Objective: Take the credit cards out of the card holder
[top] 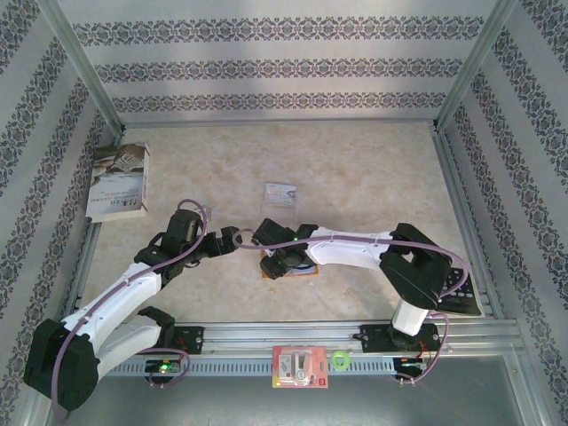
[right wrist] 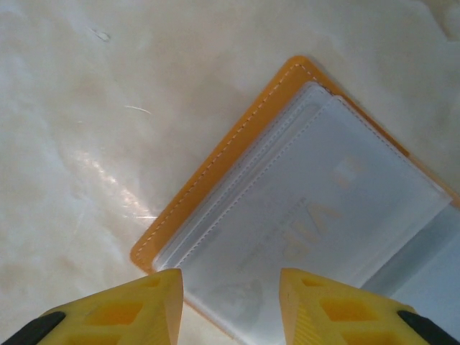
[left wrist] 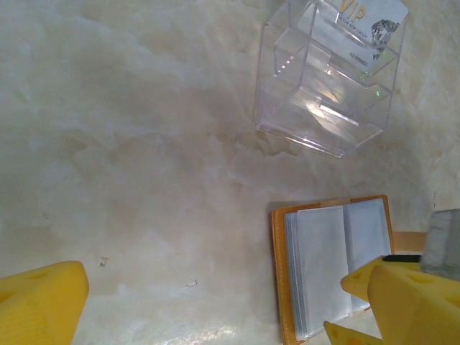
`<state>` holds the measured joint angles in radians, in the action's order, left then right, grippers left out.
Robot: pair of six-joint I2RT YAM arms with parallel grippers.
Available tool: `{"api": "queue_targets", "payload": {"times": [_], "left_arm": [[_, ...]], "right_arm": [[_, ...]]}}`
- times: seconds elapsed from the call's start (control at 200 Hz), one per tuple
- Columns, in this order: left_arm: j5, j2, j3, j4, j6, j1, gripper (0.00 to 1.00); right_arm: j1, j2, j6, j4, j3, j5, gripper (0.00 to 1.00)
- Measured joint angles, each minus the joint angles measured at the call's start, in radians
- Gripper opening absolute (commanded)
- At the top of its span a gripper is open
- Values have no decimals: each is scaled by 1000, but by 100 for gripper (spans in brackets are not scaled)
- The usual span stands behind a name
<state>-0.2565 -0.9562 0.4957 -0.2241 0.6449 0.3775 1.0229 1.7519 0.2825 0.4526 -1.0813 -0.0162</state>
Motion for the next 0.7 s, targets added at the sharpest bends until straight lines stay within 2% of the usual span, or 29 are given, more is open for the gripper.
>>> {"api": "queue_targets", "payload": {"times": [0.145, 0.31, 0.535, 0.62, 0.7], "left_arm": [[0, 5, -6, 0, 0, 0, 100], [0, 6, -9, 0, 0, 0, 99], [-2, 8, -10, 0, -1, 0, 94], [-10, 7, -10, 0, -3, 0, 87], [-32, 5, -10, 3, -11, 0, 79]], "right_arm": [[8, 28, 0, -1, -13, -25, 41], [16, 66, -2, 0, -32, -48, 35], [16, 71, -3, -2, -35, -67, 9], [16, 68, -3, -13, -32, -73, 0], [15, 57, 6, -49, -11, -72, 0]]}}
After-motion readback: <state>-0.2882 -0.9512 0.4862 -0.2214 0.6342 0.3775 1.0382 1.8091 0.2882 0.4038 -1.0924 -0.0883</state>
